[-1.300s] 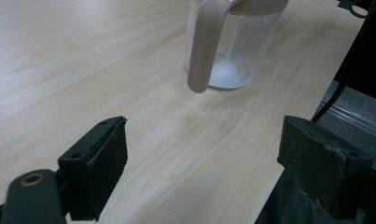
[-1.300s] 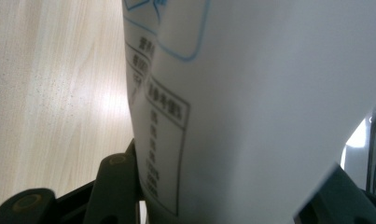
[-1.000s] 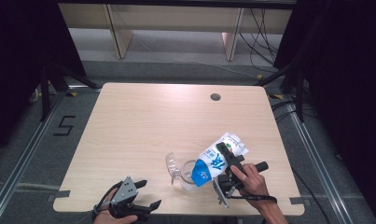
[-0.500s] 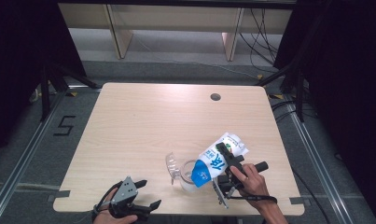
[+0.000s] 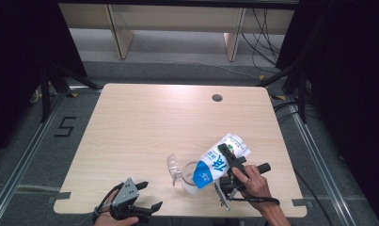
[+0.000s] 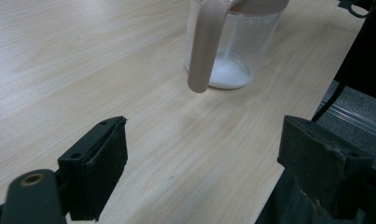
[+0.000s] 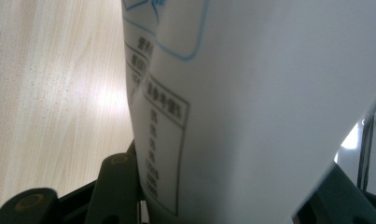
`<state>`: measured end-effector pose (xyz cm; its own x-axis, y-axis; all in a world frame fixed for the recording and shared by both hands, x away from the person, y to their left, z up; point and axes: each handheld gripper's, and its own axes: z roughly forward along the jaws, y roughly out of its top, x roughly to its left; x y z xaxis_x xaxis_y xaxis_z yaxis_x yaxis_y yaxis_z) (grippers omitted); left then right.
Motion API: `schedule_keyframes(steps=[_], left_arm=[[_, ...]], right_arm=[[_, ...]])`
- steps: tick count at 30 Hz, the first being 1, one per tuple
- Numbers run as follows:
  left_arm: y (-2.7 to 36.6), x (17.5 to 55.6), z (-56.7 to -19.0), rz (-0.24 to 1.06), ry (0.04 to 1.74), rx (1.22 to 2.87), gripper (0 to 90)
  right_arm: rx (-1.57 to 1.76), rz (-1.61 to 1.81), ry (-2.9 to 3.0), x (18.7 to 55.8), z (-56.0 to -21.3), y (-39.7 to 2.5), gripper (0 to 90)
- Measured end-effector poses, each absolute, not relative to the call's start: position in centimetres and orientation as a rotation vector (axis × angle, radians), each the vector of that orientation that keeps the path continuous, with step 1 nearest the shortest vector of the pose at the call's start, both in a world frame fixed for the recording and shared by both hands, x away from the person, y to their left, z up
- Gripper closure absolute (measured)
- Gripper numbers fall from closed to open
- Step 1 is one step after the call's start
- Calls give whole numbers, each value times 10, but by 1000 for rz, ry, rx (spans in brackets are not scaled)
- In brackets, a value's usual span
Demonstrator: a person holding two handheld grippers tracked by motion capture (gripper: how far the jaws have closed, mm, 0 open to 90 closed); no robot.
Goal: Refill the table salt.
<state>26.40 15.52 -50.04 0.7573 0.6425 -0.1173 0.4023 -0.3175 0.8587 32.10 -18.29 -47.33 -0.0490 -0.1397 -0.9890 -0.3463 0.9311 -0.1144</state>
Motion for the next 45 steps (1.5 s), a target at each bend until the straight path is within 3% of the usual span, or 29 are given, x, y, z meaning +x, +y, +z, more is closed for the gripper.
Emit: schedule_keyframes(steps=[45], left_arm=[[156, 265, -500, 309, 775, 1961, 151]], right_arm=[[-412, 160, 1580, 321, -474, -182, 545]])
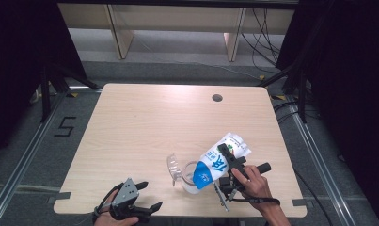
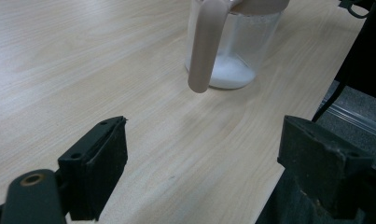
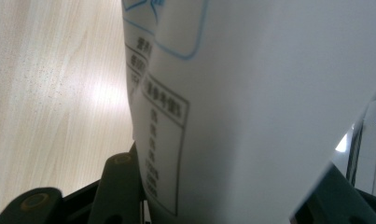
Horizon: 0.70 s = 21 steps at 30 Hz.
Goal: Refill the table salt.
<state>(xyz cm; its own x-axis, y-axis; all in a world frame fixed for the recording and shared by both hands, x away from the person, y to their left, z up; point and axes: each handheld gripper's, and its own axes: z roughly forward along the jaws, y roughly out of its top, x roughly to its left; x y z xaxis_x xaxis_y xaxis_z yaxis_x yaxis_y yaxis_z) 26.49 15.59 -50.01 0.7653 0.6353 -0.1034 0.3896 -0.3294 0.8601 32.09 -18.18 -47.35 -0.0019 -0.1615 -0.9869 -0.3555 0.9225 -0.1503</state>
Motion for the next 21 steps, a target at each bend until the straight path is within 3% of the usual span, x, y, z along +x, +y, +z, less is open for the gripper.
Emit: schedule_keyframes(steps=[21], left_arm=[[156, 265, -500, 310, 775, 1961, 151]], right_arm=[[-421, 141, 1574, 321, -473, -182, 555]])
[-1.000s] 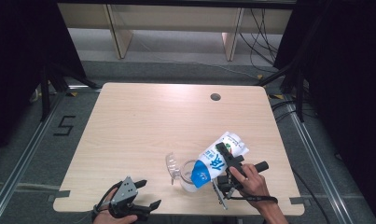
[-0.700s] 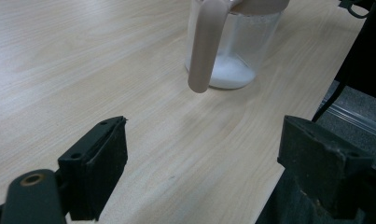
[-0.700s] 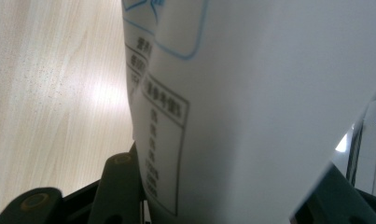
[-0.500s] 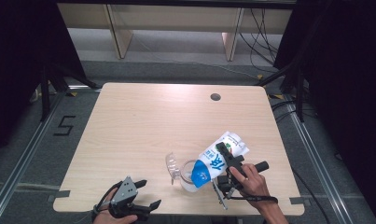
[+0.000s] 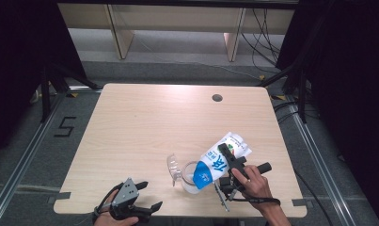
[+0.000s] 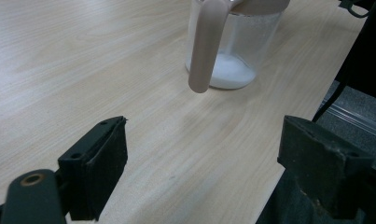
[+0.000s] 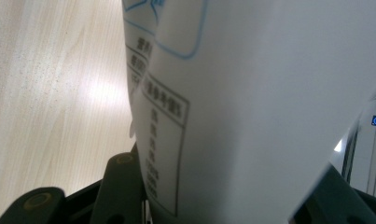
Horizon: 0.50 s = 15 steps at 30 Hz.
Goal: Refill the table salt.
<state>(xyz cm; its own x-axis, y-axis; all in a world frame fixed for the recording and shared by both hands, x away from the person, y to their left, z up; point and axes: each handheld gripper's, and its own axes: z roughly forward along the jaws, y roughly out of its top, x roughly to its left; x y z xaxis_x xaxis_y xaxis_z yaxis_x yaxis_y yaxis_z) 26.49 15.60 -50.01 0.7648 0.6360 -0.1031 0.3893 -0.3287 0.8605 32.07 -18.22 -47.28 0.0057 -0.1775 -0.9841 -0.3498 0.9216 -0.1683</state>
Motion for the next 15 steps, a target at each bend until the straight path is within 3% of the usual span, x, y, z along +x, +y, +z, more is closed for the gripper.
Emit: schedule_keyframes(steps=[15], left_arm=[[156, 265, -500, 310, 776, 1960, 151]], right_arm=[[-393, 159, 1579, 320, -474, -183, 561]])
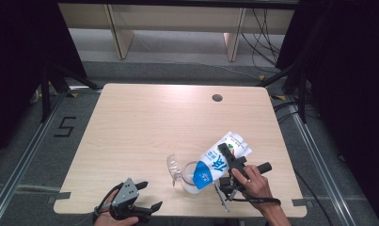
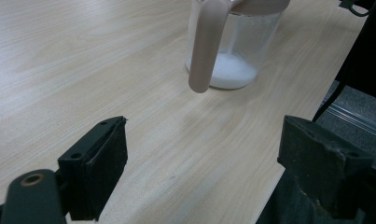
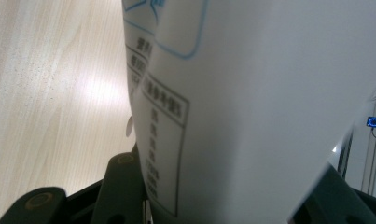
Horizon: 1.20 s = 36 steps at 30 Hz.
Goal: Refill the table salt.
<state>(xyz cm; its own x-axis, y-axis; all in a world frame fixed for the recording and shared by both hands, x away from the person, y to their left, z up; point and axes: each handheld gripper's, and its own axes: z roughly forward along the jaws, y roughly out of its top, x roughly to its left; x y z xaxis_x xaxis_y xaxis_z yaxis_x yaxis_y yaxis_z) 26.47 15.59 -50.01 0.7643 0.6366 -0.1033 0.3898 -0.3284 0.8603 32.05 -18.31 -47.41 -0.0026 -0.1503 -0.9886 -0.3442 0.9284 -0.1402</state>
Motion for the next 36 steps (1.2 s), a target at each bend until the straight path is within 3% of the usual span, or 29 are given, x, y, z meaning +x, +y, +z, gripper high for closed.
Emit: schedule_keyframes(steps=[36], left_arm=[[156, 265, -500, 304, 778, 1962, 151]], right_arm=[[-413, 144, 1559, 319, -474, -181, 581]])
